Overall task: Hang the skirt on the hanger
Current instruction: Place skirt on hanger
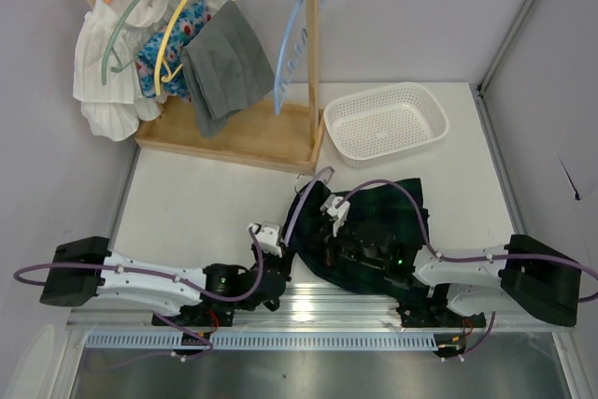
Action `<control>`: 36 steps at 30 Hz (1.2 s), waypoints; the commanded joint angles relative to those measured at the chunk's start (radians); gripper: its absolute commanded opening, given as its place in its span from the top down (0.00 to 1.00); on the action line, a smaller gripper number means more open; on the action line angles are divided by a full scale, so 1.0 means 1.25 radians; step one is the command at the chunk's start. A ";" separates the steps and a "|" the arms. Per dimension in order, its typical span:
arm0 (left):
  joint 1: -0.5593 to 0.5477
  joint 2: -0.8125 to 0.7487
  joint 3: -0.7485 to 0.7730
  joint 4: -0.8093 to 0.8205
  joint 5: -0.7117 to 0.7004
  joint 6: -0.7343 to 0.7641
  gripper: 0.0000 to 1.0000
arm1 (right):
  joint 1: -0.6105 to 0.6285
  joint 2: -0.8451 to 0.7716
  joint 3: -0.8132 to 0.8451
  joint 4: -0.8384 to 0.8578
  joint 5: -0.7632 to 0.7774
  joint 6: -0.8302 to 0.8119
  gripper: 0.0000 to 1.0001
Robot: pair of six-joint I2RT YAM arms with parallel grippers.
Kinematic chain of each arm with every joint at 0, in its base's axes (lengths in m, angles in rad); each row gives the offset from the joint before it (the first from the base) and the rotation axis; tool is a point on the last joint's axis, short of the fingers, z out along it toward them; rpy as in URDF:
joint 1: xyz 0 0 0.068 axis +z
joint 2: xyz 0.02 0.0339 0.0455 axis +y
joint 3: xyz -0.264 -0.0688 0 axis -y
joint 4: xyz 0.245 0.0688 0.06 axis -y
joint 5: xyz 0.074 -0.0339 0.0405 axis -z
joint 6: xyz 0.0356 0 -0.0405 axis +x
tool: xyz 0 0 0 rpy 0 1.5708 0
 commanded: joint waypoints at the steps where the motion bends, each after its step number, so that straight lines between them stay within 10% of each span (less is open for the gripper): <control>1: -0.012 0.024 -0.008 0.128 0.013 0.098 1.00 | -0.014 0.039 0.021 0.134 -0.044 0.038 1.00; 15: -0.045 0.063 0.000 0.147 0.008 0.080 1.00 | -0.026 0.273 0.152 0.176 -0.071 0.082 0.99; 17: -0.046 0.062 0.000 0.122 0.009 0.044 1.00 | -0.030 0.256 0.180 0.081 -0.025 0.102 0.89; 20: -0.046 0.077 0.003 0.120 0.026 0.000 1.00 | -0.045 0.209 0.246 -0.133 0.005 0.164 0.48; 28: -0.046 0.177 0.071 0.062 0.024 -0.041 1.00 | -0.043 0.015 0.273 -0.473 0.133 0.336 0.41; 36: -0.046 0.187 0.076 0.035 0.019 -0.067 1.00 | -0.039 -0.097 0.239 -0.483 0.188 0.399 0.38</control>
